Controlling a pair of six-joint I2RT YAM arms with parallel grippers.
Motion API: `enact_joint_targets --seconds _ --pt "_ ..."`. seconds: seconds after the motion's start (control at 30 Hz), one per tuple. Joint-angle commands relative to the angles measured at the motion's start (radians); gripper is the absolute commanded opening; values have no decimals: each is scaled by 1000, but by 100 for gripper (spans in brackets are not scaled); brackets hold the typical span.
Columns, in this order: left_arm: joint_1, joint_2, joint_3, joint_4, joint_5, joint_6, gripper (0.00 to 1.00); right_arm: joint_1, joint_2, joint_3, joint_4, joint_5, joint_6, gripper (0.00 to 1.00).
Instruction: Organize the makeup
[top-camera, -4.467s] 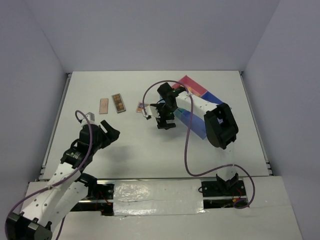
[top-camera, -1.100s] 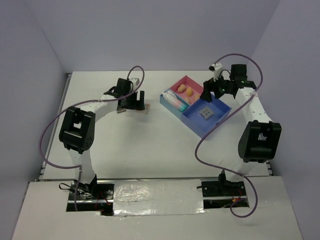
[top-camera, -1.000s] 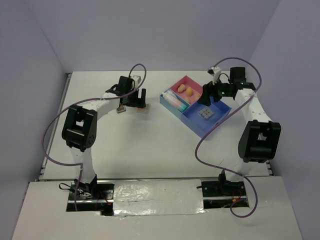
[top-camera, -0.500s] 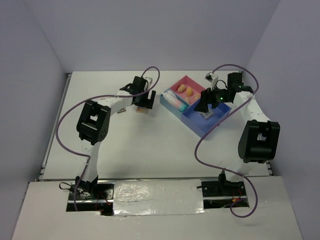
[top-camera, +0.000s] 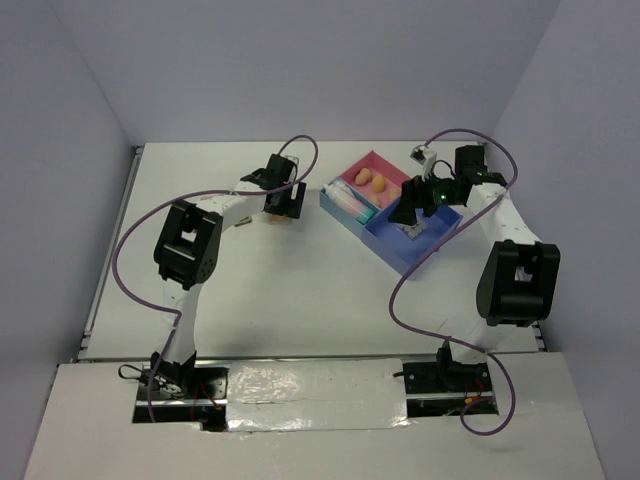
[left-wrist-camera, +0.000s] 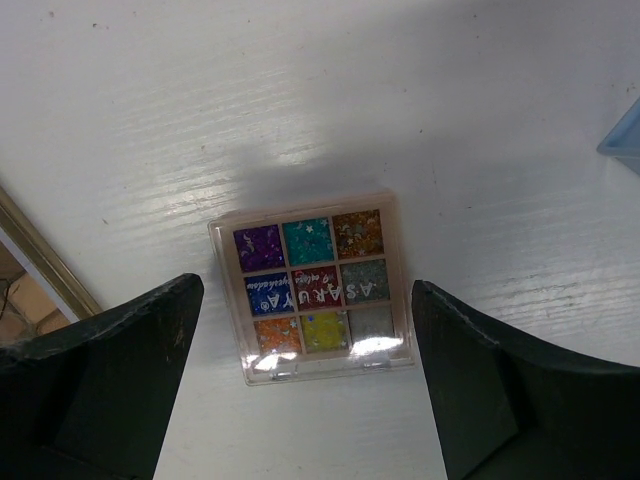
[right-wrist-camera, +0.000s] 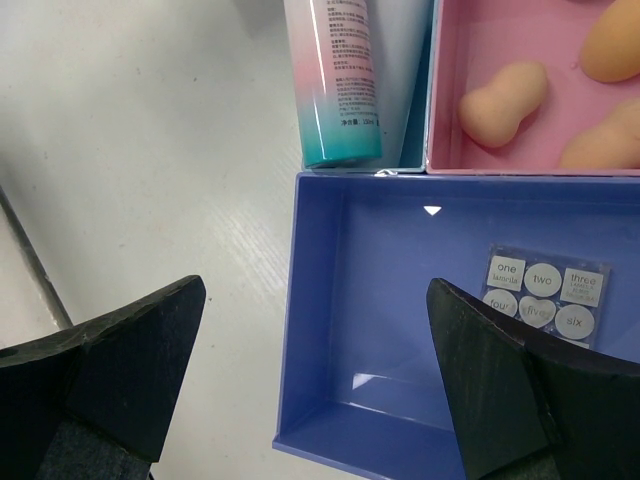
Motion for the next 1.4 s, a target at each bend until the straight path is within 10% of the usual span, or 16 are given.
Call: enact_joint_targets --seconds 0.0,0.53,0.97,1.13,1.37 --pt "-1 20 14 -12 -17 -27 98 0 -57 -5 15 -29 11 100" --pt "-1 21 -35 -6 31 -77 86 10 -69 15 -16 -47 2 100" --pt "-1 -207 -164 65 144 -145 0 335 -168 -16 -25 -6 103 99" --pt "-4 -424 -345 137 216 -149 0 448 -39 124 -135 -55 227 51" --pt "-49 -762 -768 425 417 -195 0 485 47 196 -45 -26 565 47"
